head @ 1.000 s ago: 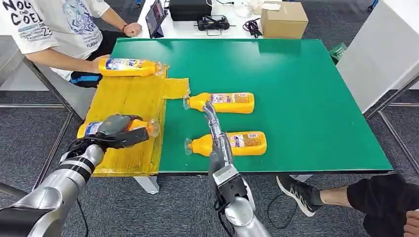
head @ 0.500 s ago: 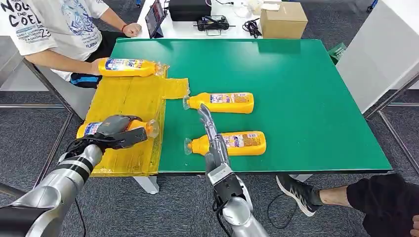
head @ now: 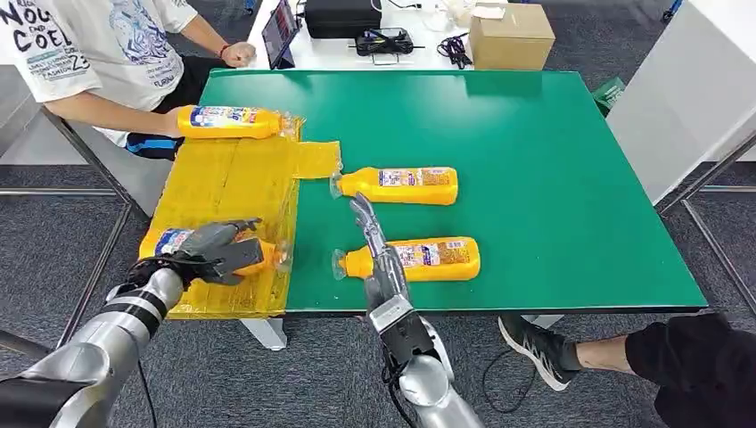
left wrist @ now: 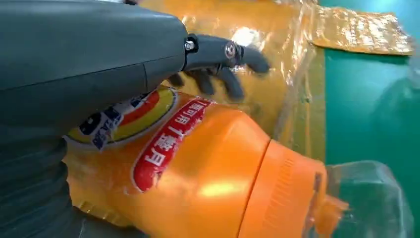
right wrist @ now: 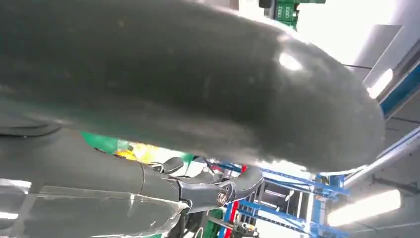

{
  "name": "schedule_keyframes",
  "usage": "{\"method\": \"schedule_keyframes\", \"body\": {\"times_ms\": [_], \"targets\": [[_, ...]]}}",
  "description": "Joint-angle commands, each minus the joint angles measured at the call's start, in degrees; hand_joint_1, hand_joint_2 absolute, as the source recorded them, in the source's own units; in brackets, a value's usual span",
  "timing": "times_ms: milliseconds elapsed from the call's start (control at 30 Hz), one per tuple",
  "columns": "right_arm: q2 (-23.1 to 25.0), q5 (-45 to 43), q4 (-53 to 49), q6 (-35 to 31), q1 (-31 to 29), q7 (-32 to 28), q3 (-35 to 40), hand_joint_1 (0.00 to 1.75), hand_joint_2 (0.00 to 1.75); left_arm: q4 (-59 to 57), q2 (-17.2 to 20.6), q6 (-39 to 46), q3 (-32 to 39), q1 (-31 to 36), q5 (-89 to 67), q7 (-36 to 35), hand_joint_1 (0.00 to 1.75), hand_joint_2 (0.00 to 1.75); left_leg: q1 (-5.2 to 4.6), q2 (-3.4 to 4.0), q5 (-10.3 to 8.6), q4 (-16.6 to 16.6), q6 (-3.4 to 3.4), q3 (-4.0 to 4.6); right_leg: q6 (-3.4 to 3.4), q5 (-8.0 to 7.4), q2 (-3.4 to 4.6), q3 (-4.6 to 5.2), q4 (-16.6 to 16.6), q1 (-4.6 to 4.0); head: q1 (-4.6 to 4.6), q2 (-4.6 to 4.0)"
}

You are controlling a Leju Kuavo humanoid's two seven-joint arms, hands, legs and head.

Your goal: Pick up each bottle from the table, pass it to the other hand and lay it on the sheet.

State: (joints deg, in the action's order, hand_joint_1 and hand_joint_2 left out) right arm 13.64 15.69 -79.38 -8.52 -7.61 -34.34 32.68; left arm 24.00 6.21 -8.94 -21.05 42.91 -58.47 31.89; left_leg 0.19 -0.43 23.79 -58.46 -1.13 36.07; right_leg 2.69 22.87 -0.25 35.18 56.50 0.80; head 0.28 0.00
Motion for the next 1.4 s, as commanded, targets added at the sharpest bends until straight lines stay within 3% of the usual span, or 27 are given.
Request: {"method": "schedule_keyframes", "body": {"times_ms": [33, 467, 600, 733, 900, 1000, 1033, 1067, 1233, 1267, 1300, 1400], "targets": [[-0.8, -0.4, 6.0, 0.7, -3.7, 0.1, 1.6, 0.0, 0.0, -3.6, 1.7, -8.1, -1.9, -0.9, 4.6, 1.0, 0.0, 0.0, 0.02, 0.26, 0.13, 0.1, 0.06, -0.45, -0.11, 0.04, 0.25, -0.37, -0.1, -0.03, -0.02, 0.0], [-0.5, -0.8, 7.5, 0.3, -4.1, 0.2, 1.5, 0.0, 0.0, 0.2, 0.9, -15.0, 1.6, -3.8, 19.9, 2.8, 0.0, 0.0, -0.03, 0.11, 0.05, 0.1, 0.04, -0.59, -0.08, 0.03, 0.12, -0.56, -0.1, 0.02, 0.0, 0.0], [-0.6, -0.1, 6.9, -0.9, -3.4, 0.7, 1.1, 0.0, 0.0, 3.8, -3.7, -5.4, 5.2, -5.0, 23.8, 2.6, 0.0, 0.0, 0.0, 0.05, 0.08, 0.2, 0.05, -0.71, -0.11, 0.07, 0.06, -0.7, -0.2, -0.01, -0.02, 0.0], [-0.5, 1.1, 5.1, -1.7, -2.3, 1.8, 0.9, 0.0, 0.0, 11.6, -10.7, 19.2, 12.1, -6.1, 26.0, 0.9, 0.0, 0.0, -0.02, -0.32, 0.0, 0.1, 0.0, -0.46, -0.05, 0.09, -0.3, -0.54, -0.1, 0.01, 0.0, 0.0], [-0.5, 1.3, 5.1, -1.8, -2.3, 2.0, 1.1, 0.0, 0.0, 13.4, -9.9, 18.6, 12.1, -6.8, 26.0, 0.2, 0.0, 0.0, 0.0, -0.1, 0.1, 0.0, 0.04, -0.42, -0.09, 0.11, -0.09, -0.47, -0.1, -0.02, 0.02, 0.0], [-0.6, 1.7, 5.0, -2.5, -2.3, 2.1, 1.2, 0.0, 0.0, 18.0, -12.8, 28.4, 18.4, -8.3, 30.1, 5.7, 0.0, 0.0, -0.04, -0.04, 0.06, 0.0, 0.04, -0.33, -0.07, 0.05, -0.02, -0.36, -0.1, 0.01, 0.02, 0.0], [-0.7, 2.0, 4.9, -2.9, -2.3, 2.3, 1.4, 0.0, 0.0, 20.7, -13.4, 28.4, 19.1, -8.9, 31.1, 5.8, 0.0, 0.0, 0.02, 0.01, 0.2, 0.0, 0.11, -0.61, -0.18, 0.18, 0.01, -0.63, -0.1, -0.06, 0.0, 0.0], [-1.1, 3.1, 4.9, -4.2, -2.6, 2.7, 1.5, 0.0, 0.0, 24.8, -14.8, 29.2, 21.7, -9.9, 34.9, 5.5, 0.0, 0.0, 0.02, -0.09, 0.08, 0.0, 0.05, -0.32, -0.08, 0.08, -0.09, -0.37, -0.1, -0.06, 0.0, 0.0], [-5.5, 11.6, 8.7, -7.9, -7.0, 12.6, -1.1, 0.0, 0.0, 35.2, -15.5, 25.8, 24.5, -14.1, 45.3, 3.4, 0.0, 0.0, 0.04, 0.03, 0.09, 0.0, 0.02, -0.31, -0.06, 0.05, 0.03, -0.32, -0.1, -0.06, 0.0, 0.0], [-7.1, 14.6, 10.8, -8.1, -8.5, 15.8, -2.5, 0.0, 1.75, 37.7, -15.3, 23.8, 24.5, -16.1, 47.2, 3.1, 0.0, 0.0, 0.02, 0.04, 0.05, 0.0, 0.01, -0.26, -0.04, 0.01, 0.05, -0.27, -0.1, -0.04, 0.0, 0.0], [-8.2, 16.3, 12.0, -7.4, -9.5, 17.2, -3.3, 0.0, 1.75, 38.6, -15.1, 23.6, 24.2, -17.2, 47.3, 3.1, 0.0, 1.75, 0.04, 0.1, 0.09, 0.0, 0.0, -0.39, -0.05, 0.01, 0.1, -0.41, -0.2, -0.05, 0.0, 0.0], [-8.6, 16.4, 12.7, -6.4, -9.9, 16.6, -4.5, 0.0, 1.75, 39.1, -14.9, 23.4, 24.0, -17.8, 47.5, 3.0, 0.0, 1.75, -0.01, 0.07, 0.03, 0.1, 0.0, -0.26, -0.03, -0.01, 0.07, -0.28, -0.1, 0.0, 0.0, 0.0]]}}
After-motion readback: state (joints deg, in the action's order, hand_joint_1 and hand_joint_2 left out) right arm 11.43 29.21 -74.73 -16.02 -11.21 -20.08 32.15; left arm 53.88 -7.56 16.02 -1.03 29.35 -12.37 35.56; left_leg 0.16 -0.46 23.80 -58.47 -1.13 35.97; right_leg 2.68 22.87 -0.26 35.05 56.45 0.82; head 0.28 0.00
